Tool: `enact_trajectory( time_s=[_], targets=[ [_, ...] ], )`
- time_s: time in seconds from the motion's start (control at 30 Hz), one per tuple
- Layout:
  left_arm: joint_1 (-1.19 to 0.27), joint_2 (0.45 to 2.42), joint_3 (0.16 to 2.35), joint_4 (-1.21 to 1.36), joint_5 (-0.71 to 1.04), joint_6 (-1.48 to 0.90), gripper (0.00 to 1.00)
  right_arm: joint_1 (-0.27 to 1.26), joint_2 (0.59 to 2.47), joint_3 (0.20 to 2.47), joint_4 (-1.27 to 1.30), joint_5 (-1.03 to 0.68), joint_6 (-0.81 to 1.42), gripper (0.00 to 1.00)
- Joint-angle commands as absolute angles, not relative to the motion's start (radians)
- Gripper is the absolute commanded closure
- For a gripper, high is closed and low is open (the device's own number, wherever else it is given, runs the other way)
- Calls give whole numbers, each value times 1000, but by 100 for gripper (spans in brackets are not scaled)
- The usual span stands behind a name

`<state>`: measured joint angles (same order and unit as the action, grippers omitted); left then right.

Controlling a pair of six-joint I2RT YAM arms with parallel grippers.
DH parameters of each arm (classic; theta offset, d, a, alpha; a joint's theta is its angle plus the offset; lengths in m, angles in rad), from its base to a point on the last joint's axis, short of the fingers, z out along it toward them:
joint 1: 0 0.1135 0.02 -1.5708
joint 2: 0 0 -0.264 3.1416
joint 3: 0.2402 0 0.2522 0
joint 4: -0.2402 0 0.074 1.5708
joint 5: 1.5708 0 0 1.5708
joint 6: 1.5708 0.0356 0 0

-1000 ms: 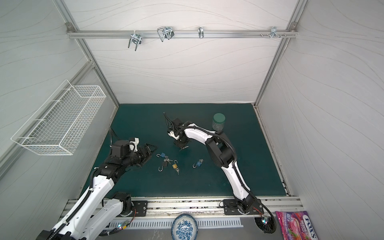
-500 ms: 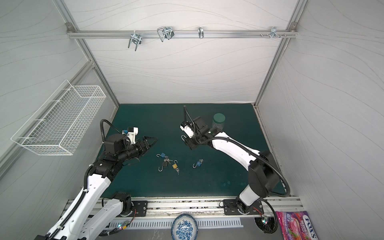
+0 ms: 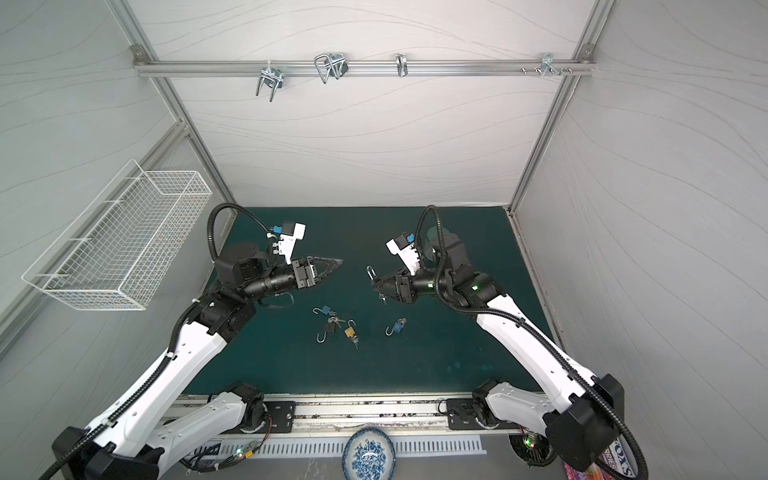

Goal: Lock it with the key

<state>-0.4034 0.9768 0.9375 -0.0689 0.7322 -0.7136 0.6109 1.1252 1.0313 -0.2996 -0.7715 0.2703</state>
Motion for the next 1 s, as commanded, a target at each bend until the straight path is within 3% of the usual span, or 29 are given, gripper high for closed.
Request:
enact_trajectory(
  time_s=[0.0, 0.13, 0.33, 0.67, 0.97],
  targets=[
    [-478, 1006, 1019, 40, 791, -684, 17, 628, 1097, 1051, -227, -939, 350, 100],
    [-556, 1060, 1053, 81, 803, -688, 17, 638, 1096, 1066, -198, -978, 388, 100],
    [-608, 1086, 1052, 153, 827, -712, 26, 638, 1091, 1078, -168, -984, 414, 100],
    [-614, 1072, 1049, 157, 848, -711, 53, 596, 1053, 1084, -150, -962, 440, 100],
    [-615, 1066, 1054, 142, 817, -705, 65, 578, 1035, 1081, -175, -980, 426, 100]
  ],
)
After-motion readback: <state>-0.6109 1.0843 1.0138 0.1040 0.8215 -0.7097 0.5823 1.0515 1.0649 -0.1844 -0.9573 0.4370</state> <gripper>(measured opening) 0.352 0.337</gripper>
